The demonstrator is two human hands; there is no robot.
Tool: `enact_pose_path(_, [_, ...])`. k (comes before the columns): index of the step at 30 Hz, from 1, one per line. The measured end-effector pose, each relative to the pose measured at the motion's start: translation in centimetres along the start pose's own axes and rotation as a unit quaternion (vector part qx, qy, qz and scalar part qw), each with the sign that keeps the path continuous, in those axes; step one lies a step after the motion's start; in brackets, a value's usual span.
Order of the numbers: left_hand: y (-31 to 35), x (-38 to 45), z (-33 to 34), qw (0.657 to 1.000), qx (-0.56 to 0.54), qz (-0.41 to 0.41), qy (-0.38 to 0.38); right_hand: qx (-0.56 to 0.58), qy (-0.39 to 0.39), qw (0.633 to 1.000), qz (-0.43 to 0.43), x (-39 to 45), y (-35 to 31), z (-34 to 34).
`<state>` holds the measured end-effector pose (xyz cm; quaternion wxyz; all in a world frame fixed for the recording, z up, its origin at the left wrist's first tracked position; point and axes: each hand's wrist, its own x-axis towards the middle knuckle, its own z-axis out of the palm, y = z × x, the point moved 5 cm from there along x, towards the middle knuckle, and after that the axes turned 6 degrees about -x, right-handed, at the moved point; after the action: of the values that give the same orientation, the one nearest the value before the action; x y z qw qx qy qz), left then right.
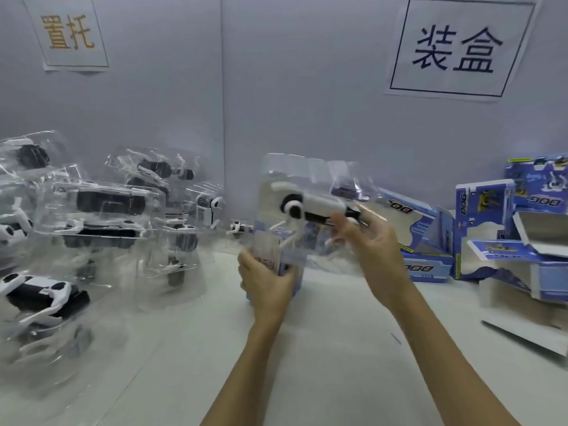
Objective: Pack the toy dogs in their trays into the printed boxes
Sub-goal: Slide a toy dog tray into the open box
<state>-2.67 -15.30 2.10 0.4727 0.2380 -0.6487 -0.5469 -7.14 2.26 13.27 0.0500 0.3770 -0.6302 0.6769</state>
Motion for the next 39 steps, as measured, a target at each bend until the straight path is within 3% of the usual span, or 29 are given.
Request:
enact_pose_path(3, [0.4,0.3,-1.0,0.996,0.016,0.084,0.001,0.031,0.039,0.995,0.083,-0.2,3.2,-4.0])
enact_pose_path(9, [1.6,-0.3,0.5,0.966,0.071,0.234,-0.083,0.077,0.022,0.967,0.240,-2.7,9.0,-7.1])
enact_pose_path(12, [1.7,-0.9,1.1,0.964,0.043,0.238,-0.108,0.075,0.012,0.966,0.246,-3.0,9.4,-7.5])
enact_pose_path(16, [2.1,-0.7,0.8,0.961,0.035,0.261,-0.079,0.111,0.009,0.970,0.218,-3.1,9.0,-8.3])
enact_pose_path(24, [3.5,-1.5,1.4,0.906,0.178,0.355,-0.147,0.218,-0.049,0.937,0.268,-3.5,10.4,-9.0])
enact_pose_path(31, [3.1,-1.6,1.6,0.879,0.179,0.391,-0.207,0.138,-0.101,0.926,0.338,-4.1,11.5,-9.6])
enact_pose_path(39, [2.6,-1.6,1.9,0.868,0.171,0.390,-0.256,0.098,0.012,0.903,0.417,-4.1,13.0,-10.5])
